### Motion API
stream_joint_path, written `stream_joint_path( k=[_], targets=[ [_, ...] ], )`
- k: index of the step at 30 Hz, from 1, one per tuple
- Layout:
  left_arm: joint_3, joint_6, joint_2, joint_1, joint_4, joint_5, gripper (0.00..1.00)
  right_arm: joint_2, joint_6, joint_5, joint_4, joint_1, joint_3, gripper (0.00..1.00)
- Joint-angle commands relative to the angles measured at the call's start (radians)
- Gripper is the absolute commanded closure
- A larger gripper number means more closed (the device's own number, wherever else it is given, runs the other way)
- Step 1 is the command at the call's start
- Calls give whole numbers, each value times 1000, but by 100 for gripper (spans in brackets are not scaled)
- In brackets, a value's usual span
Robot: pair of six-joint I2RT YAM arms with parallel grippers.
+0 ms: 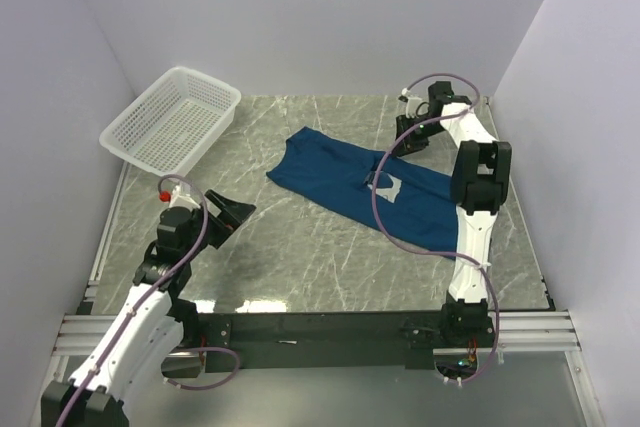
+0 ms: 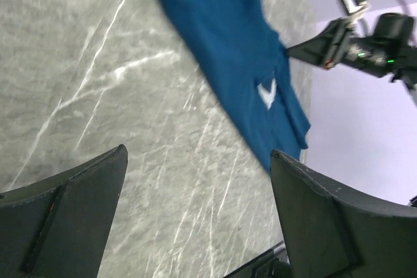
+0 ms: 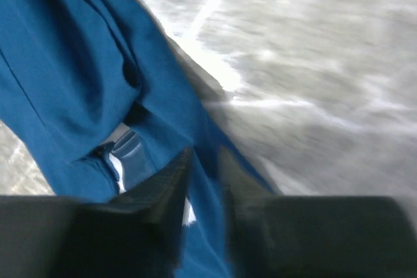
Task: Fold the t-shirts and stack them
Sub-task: Fold the tshirt
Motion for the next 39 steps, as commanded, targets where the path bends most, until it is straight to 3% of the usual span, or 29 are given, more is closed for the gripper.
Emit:
stream_joint_path(
  k=[1, 2, 5, 11, 20, 33, 39],
  targets=[
    [37, 21, 58, 3, 76, 50, 4, -21, -15, 5, 6, 0, 25, 61],
    [43, 27, 66, 3, 106, 53, 4, -33, -11, 13, 26, 1, 10, 54],
    [66, 44, 84, 3, 108, 57, 4, -94, 28, 36, 116, -25, -53, 50],
    [64, 43, 96, 3, 125, 71, 4, -111, 94, -129, 112, -9, -10, 52],
    [31, 27, 63, 3, 130, 74, 5, -33, 180, -169, 93, 52, 39, 53],
    [14, 21, 57, 3, 136, 79, 5, -11, 255, 1, 129, 75, 27, 55],
    [2, 7, 57, 3, 151, 83, 5, 8, 259, -41, 113, 83, 22, 56]
  ],
)
